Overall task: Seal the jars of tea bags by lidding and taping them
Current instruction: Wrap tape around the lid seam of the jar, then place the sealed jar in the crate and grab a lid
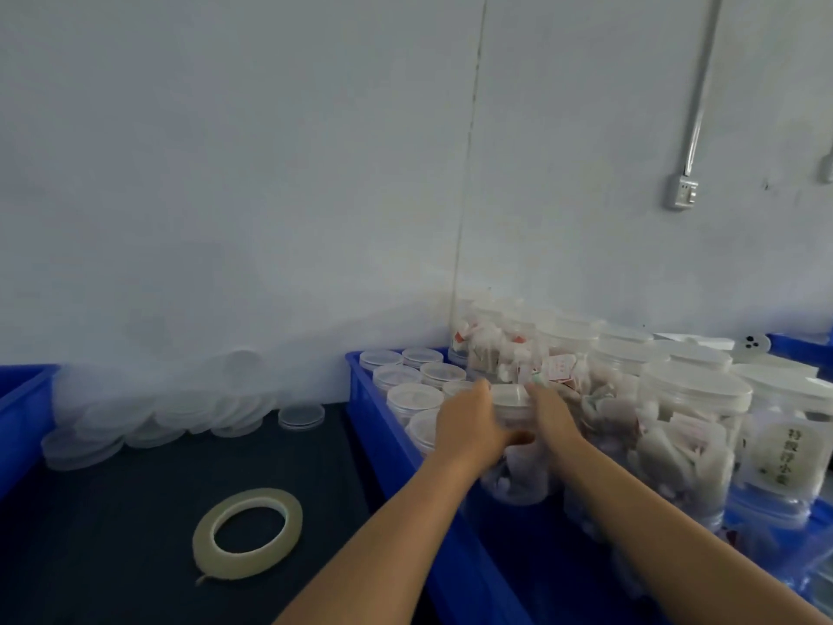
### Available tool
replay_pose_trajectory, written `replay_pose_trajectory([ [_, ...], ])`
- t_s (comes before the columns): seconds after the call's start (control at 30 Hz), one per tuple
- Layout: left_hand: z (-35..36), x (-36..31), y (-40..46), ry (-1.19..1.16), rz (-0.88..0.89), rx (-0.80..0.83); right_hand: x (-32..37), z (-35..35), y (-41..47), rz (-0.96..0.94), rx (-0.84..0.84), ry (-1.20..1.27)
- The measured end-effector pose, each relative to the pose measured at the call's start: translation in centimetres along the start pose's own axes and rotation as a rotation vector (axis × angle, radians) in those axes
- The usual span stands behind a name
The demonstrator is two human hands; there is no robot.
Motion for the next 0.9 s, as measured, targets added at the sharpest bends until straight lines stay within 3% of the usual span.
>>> replay_pose_trajectory([
  [0.17,1.2,1.2,0.2,0.303,0.101,0.058,-1.2,-0.5,0.5,0.34,0.105,-0.086],
  [0.33,1.9,1.6,-0.2,0.359,0.106,0.117,-2.3,-1.3,0.6,0.498,0.175,-0.138],
  [0.47,1.7,1.5,-0.4,0.403,0.14,0.145,-2.5,-0.8,1.1,0.486,0.156,-0.192],
  [0.63,0.7,0.2,-0.9,0.331,0.224,0.025,-2.7,-0.3,0.8,0.471,0.051,-0.13],
  [0.83,0.2,-0.6,-1.2,0.428,0.355,0.059,-2.7,-0.3,1.5,0.165,-0.042,-0.233],
  [0.9,0.3,-0.7,-1.3,0.445,0.389,0.09,-2.7,-0.9,1.4,0.141,-0.043,-0.253],
])
Point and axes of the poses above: each hand's wrist, its own y-axis towards the middle knuckle, its own z-axis out of the palm, x = y × z, the point moved 2 cm from there along y, towards the middle knuckle, and after that the axes turned 12 degrees about -x, right-handed, at the moved point
